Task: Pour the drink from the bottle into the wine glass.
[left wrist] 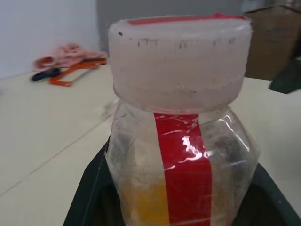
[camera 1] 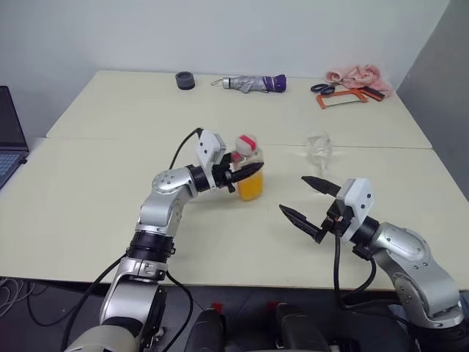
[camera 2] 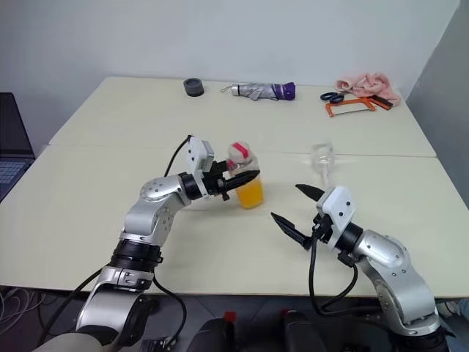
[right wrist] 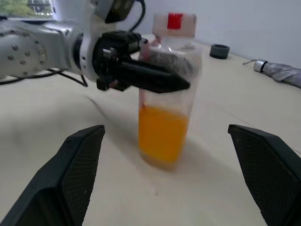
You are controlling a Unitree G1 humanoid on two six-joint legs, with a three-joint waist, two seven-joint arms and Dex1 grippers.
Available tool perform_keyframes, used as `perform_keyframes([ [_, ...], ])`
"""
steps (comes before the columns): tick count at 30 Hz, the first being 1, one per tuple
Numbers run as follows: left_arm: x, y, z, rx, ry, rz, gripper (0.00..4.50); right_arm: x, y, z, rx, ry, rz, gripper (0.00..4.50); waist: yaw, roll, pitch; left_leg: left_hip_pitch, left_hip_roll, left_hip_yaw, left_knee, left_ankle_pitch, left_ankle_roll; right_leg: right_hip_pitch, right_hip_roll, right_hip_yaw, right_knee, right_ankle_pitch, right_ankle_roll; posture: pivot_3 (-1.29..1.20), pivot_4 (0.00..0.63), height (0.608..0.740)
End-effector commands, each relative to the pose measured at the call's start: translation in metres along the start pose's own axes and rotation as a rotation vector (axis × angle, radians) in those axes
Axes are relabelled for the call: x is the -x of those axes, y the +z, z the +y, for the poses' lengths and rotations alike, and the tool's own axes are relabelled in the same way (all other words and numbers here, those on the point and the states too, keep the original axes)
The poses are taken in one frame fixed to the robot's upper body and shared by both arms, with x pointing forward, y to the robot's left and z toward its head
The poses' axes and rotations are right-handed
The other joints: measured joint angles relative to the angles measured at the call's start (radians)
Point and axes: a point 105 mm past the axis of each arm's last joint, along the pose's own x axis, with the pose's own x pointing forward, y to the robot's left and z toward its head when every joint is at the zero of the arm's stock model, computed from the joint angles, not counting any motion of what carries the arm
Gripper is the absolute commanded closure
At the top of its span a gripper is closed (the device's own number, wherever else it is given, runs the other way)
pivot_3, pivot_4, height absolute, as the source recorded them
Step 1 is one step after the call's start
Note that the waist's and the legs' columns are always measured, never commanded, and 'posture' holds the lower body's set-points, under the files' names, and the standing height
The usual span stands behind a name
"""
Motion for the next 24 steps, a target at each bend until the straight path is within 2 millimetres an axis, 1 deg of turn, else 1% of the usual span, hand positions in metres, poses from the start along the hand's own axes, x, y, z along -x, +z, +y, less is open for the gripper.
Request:
perform_keyframes([
  [1,-0.013,0.014,-0.013,-0.079,-0.159,-0.016,2.68,-0.010,0.035,0.002,0.032,0.001,-0.088,0.00,-0.001,0.000,0.000,0.000,0.000,0.000,0.000,0.000,0.000,0.000,0.000,0.000,0.000,0.000,0.000,0.00,0.150,0.740],
  [6,-0.022,0.014,-0.019,-0.105,-0.249,-0.013,2.68,-0.028,0.044,0.003,0.028,-0.002,-0.090,0.00,0.000,0.000,0.000,0.000,0.001,0.000,0.000,0.000,0.000,0.000,0.002,0.000,0.000,0.000,0.000,0.00,0.150,0.740],
  [11,-0.027,0.013,-0.019,-0.127,-0.273,-0.015,2.68,-0.041,0.049,0.002,0.025,-0.017,-0.104,0.00,0.001,0.000,0.000,-0.001,0.001,0.000,0.000,0.000,0.000,-0.001,0.002,0.000,-0.001,0.000,0.000,0.00,0.150,0.740],
  [15,-0.030,0.012,-0.021,-0.132,-0.280,-0.022,2.68,-0.050,0.045,-0.001,0.016,-0.041,-0.088,0.00,0.001,0.000,0.000,-0.001,0.001,0.000,0.000,0.000,0.000,-0.001,0.002,0.000,-0.001,0.000,0.000,0.00,0.150,0.740],
  [20,-0.030,0.013,-0.020,-0.140,-0.278,-0.025,2.68,-0.053,0.038,-0.006,0.019,-0.065,-0.065,0.00,0.001,0.000,0.000,-0.002,0.001,0.000,0.000,0.000,0.000,-0.001,0.001,0.000,-0.001,0.000,0.000,0.00,0.150,0.740],
  [23,-0.029,0.012,-0.021,-0.145,-0.278,-0.024,2.68,-0.055,0.038,-0.006,0.021,-0.069,-0.069,0.62,0.000,0.000,0.000,-0.001,0.001,0.000,0.000,0.000,0.000,-0.001,0.002,0.000,-0.001,0.000,0.000,0.00,0.150,0.740],
  [24,-0.029,0.012,-0.021,-0.145,-0.278,-0.023,2.68,-0.055,0.038,-0.007,0.021,-0.069,-0.071,0.97,0.000,0.000,0.000,-0.002,0.001,0.000,0.000,0.000,0.000,-0.001,0.002,0.000,-0.001,0.000,0.000,0.00,0.150,0.740],
])
